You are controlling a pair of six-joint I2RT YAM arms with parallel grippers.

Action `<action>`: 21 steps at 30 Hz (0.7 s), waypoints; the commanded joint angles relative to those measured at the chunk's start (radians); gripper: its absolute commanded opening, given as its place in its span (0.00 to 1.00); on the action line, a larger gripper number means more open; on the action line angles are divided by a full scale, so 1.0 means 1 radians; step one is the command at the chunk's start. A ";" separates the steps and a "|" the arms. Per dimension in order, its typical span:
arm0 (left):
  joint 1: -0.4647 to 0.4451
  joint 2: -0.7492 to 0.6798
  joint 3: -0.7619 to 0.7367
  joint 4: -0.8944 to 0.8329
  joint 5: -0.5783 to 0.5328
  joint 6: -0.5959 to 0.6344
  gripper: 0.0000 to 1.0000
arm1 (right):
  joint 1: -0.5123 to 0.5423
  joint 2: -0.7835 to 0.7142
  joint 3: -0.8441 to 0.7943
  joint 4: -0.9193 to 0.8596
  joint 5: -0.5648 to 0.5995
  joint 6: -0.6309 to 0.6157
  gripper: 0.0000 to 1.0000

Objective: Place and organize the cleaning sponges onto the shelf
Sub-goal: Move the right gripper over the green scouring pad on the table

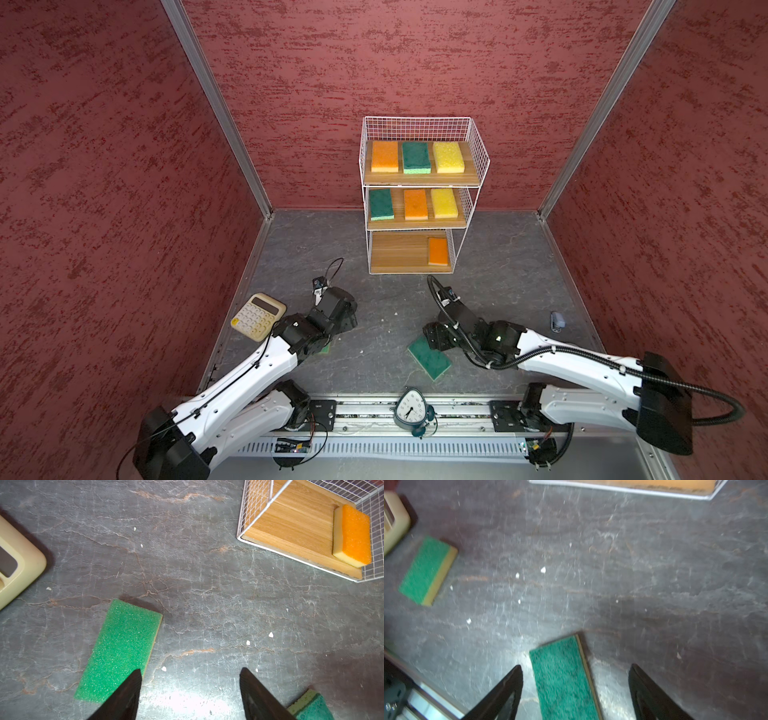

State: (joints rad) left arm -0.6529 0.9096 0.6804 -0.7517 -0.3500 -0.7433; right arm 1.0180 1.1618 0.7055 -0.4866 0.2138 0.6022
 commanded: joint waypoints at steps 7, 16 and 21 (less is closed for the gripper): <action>-0.018 -0.025 0.005 0.004 -0.025 0.026 0.75 | 0.029 0.068 -0.045 -0.043 -0.097 -0.015 0.73; 0.002 -0.011 0.005 0.016 -0.036 0.037 0.73 | 0.050 0.220 -0.032 0.039 -0.123 -0.069 0.54; 0.028 -0.005 -0.004 0.024 -0.021 0.040 0.71 | 0.047 0.382 0.034 0.050 -0.107 -0.095 0.29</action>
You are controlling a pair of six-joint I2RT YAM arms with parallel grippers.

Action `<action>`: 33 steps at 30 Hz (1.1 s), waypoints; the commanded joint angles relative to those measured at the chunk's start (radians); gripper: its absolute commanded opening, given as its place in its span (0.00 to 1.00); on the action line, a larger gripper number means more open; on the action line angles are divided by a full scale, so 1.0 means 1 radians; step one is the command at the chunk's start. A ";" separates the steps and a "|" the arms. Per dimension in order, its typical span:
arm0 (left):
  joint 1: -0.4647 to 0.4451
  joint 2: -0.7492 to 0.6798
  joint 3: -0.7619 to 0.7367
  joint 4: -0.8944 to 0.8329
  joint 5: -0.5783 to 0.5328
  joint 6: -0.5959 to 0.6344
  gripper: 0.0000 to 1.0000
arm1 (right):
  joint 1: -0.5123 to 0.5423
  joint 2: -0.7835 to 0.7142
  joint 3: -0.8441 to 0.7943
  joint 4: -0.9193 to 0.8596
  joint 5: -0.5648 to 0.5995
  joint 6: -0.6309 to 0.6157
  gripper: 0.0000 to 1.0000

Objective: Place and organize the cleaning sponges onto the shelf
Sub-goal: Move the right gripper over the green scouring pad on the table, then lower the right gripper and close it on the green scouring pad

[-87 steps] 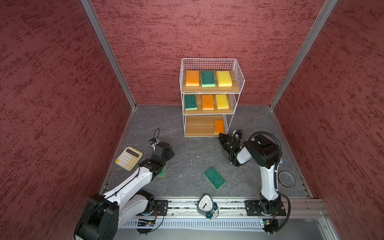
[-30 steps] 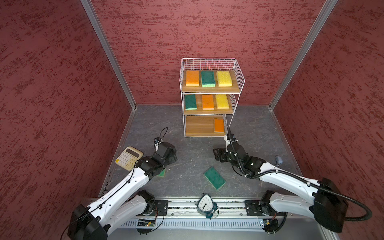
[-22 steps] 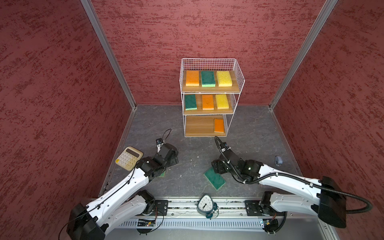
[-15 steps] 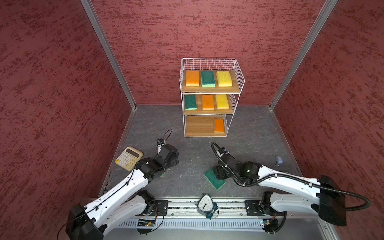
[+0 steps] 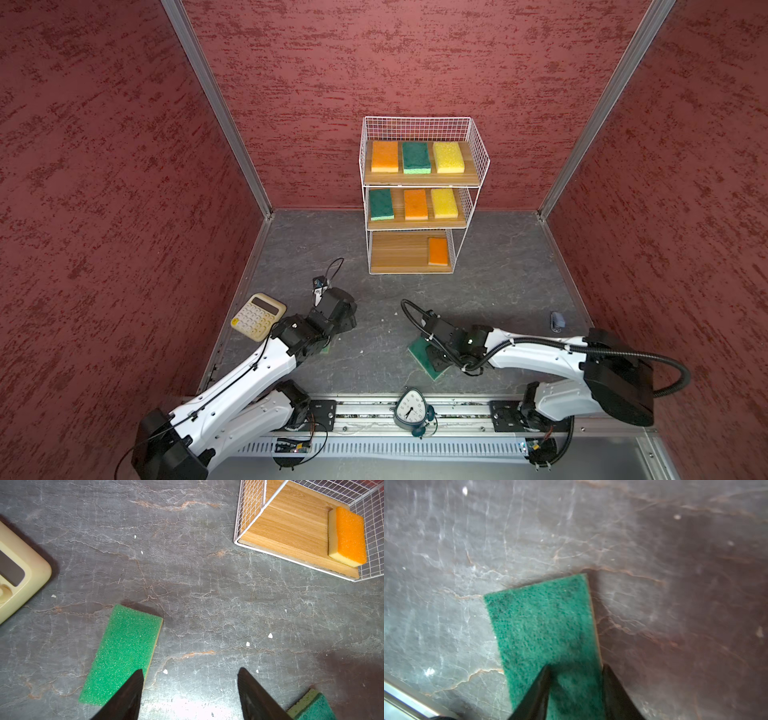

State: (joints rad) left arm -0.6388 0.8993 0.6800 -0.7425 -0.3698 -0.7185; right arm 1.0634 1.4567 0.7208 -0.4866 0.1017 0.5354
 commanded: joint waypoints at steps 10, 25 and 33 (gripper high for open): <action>0.088 -0.017 -0.034 0.042 0.015 0.016 0.68 | -0.216 0.160 0.081 0.175 0.016 -0.020 0.17; 0.125 0.009 -0.035 0.074 0.046 0.014 0.68 | -0.308 0.152 0.178 0.230 -0.011 -0.064 0.64; 0.121 -0.043 -0.049 0.063 0.056 -0.008 0.68 | -0.303 0.047 0.114 0.224 -0.099 -0.155 0.93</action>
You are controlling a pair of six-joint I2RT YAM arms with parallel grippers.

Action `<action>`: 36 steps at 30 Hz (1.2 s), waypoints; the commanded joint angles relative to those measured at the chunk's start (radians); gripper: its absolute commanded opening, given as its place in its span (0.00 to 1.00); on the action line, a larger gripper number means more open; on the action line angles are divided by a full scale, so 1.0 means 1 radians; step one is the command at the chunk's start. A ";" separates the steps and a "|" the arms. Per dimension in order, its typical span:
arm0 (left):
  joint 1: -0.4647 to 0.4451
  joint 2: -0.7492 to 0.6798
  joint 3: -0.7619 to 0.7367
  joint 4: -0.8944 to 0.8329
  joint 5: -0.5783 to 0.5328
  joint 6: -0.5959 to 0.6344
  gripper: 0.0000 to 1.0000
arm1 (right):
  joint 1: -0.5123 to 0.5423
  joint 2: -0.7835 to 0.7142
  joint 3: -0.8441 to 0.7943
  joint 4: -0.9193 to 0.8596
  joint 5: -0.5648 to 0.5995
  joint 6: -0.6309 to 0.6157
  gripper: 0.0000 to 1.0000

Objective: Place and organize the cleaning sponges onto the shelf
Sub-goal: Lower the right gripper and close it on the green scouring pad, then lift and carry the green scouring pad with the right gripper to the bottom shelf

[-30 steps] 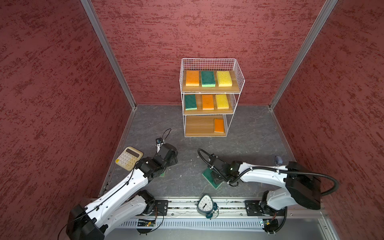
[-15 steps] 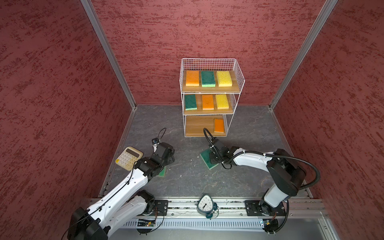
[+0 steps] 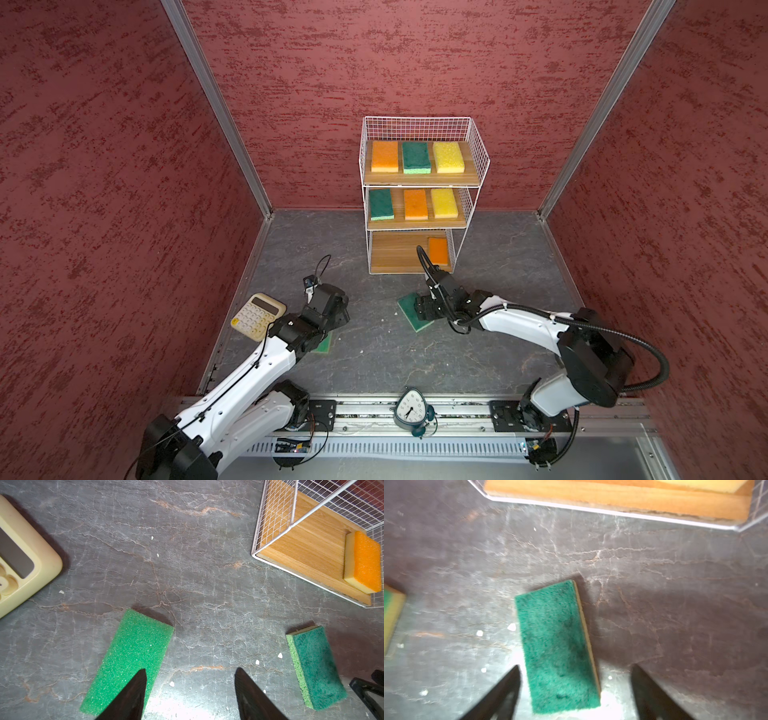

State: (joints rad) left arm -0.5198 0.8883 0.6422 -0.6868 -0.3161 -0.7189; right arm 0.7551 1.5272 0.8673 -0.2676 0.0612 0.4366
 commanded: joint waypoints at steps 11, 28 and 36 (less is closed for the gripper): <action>-0.004 -0.106 -0.029 -0.041 -0.012 -0.033 0.69 | 0.131 0.068 0.008 -0.062 0.052 -0.169 0.95; -0.005 -0.094 -0.035 -0.046 -0.015 -0.045 0.70 | 0.132 0.141 0.025 -0.056 0.082 -0.132 0.95; -0.004 -0.087 -0.041 -0.039 -0.018 -0.047 0.69 | 0.132 0.181 0.027 -0.014 0.118 -0.085 0.92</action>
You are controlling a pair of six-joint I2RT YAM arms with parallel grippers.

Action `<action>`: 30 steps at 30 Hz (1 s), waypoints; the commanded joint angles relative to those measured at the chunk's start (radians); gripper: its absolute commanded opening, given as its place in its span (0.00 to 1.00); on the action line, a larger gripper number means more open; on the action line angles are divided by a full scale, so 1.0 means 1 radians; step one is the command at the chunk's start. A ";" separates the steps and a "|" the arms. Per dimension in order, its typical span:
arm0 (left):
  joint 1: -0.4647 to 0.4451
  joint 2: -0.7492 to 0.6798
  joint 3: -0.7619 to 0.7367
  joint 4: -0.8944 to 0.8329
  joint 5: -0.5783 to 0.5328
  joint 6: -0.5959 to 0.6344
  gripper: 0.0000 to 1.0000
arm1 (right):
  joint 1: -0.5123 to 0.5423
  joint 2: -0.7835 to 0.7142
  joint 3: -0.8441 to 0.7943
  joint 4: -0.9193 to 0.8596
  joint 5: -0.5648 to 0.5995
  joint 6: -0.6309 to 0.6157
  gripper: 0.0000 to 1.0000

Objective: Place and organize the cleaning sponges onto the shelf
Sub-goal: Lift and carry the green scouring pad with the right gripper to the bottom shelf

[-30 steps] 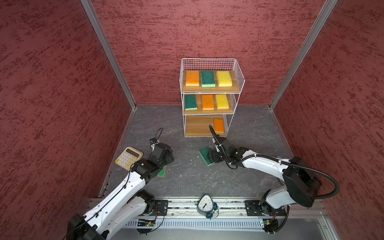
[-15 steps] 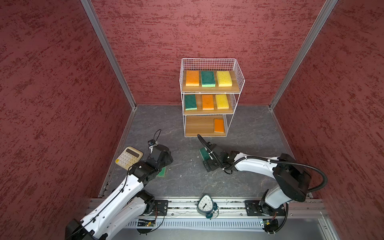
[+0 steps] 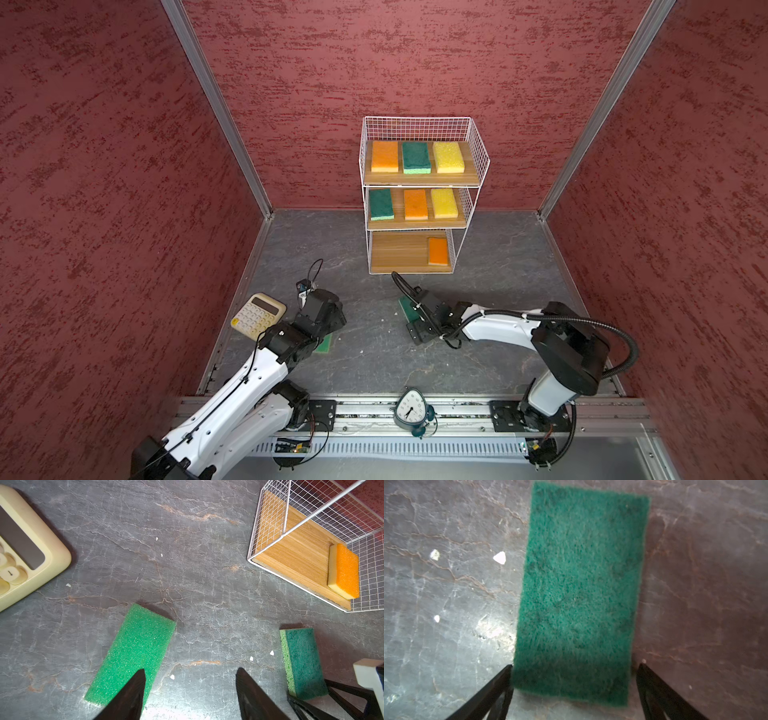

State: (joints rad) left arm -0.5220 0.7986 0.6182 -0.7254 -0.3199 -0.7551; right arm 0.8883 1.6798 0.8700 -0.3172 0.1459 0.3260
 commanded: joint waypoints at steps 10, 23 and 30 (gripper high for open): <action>0.001 -0.001 -0.014 -0.004 -0.017 -0.002 0.70 | -0.003 0.042 0.032 0.078 0.085 0.080 0.89; 0.004 -0.012 -0.021 0.015 -0.028 0.001 0.70 | -0.003 -0.021 -0.038 0.138 0.193 0.157 0.61; 0.005 -0.001 -0.039 0.074 -0.024 0.009 0.70 | -0.029 -0.017 0.019 0.273 0.256 0.194 0.54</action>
State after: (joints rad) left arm -0.5209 0.7990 0.5976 -0.6922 -0.3267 -0.7540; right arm 0.8745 1.6848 0.8501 -0.1600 0.3454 0.4828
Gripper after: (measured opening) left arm 0.696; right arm 0.542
